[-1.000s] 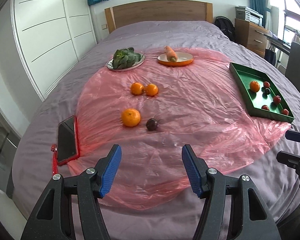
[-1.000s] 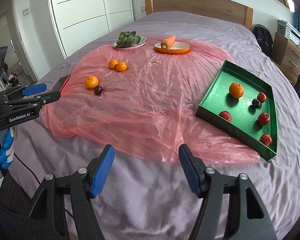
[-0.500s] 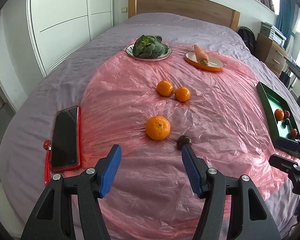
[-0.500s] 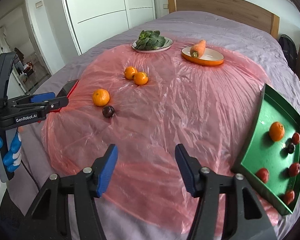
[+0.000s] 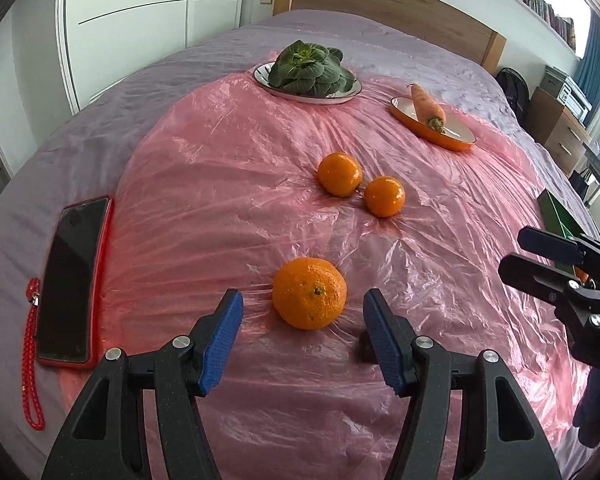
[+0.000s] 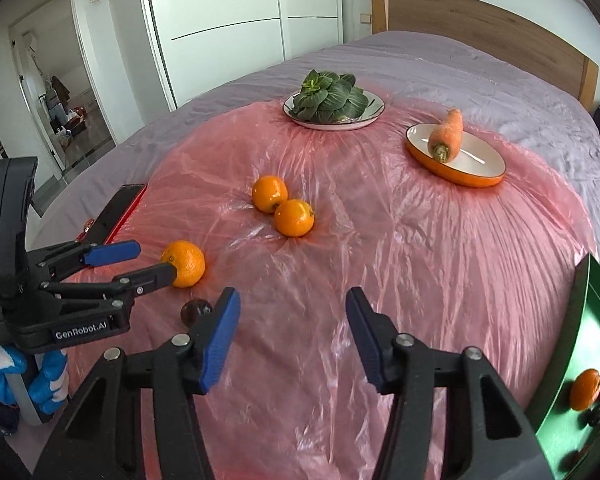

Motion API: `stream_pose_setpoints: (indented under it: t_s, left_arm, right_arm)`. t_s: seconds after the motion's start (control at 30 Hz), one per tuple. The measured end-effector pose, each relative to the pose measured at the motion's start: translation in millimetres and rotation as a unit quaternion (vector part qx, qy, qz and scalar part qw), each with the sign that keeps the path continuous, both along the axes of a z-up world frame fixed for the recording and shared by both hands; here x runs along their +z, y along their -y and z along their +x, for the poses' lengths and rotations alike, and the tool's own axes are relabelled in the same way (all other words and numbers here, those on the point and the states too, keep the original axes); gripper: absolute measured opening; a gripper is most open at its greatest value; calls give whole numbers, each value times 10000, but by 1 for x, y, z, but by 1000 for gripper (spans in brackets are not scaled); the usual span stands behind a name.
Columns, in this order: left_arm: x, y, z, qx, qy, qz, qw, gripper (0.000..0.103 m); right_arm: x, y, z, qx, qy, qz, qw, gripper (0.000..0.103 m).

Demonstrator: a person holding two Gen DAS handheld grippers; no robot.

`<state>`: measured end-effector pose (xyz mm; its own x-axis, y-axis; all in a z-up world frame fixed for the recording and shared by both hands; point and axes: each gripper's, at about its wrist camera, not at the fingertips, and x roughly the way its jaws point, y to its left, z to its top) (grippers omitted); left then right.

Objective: Organize fruits
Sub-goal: 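Close the left tool on a large orange while the right tool grasps another orange, then lift and carry both held oranges over to the green tray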

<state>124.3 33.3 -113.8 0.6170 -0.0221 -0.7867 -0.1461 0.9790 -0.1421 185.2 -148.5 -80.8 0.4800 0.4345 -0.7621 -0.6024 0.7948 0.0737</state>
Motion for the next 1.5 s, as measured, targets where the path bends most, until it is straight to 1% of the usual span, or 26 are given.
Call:
stream_pose_setpoints:
  t_s: [0.13, 0.23, 0.3, 0.37, 0.4, 0.47, 0.6, 0.77, 1.0, 1.03, 1.13, 1.33, 1.5]
  left_arm:
    - [-12, -1, 6, 30, -39, -96, 9999, 56]
    - [-18, 1, 9, -5, -71, -12, 10000, 55]
    - [-21, 1, 11, -31, -66, -18, 10000, 50]
    - [-23, 3, 13, -114, -56, -51, 9999, 41]
    - [-24, 5, 14, -164, -49, -31, 9998, 40]
    - [-24, 6, 13, -194, -14, 29, 9998, 40]
    - [-27, 2, 14, -193, -16, -104, 9998, 40]
    - [-30, 3, 15, -212, 1, -77, 9997, 39]
    - [-33, 3, 13, -264, -12, -48, 9996, 39]
    - [-33, 3, 13, -267, -15, -49, 9996, 39]
    - [-34, 3, 13, -273, -11, -53, 9996, 39]
    - [-32, -1, 10, -291, 59, -162, 9994, 38]
    - [-30, 0, 8, -315, 121, -145, 9993, 37]
  right_arm:
    - [-8, -17, 22, 49, 43, -50, 10000, 103]
    - [-16, -28, 37, 85, 37, -99, 9999, 101]
    - [-22, -35, 46, 121, 38, -137, 9998, 96]
    - [-27, -40, 53, 134, 24, -134, 9998, 95]
    - [-29, -44, 58, 147, 15, -131, 9998, 95]
    - [-34, -49, 66, 187, -6, -116, 9998, 94]
    - [-41, -61, 76, 304, 6, -164, 9994, 93]
    - [-52, -69, 89, 358, -45, -220, 9991, 93]
    - [-69, -77, 96, 385, -132, -336, 9986, 93]
    - [-71, -77, 96, 375, -129, -357, 9986, 87]
    - [-74, -78, 98, 326, -145, -380, 9986, 78]
    - [-73, -77, 99, 321, -123, -289, 9990, 76]
    - [-71, -75, 99, 335, -98, -187, 9992, 75]
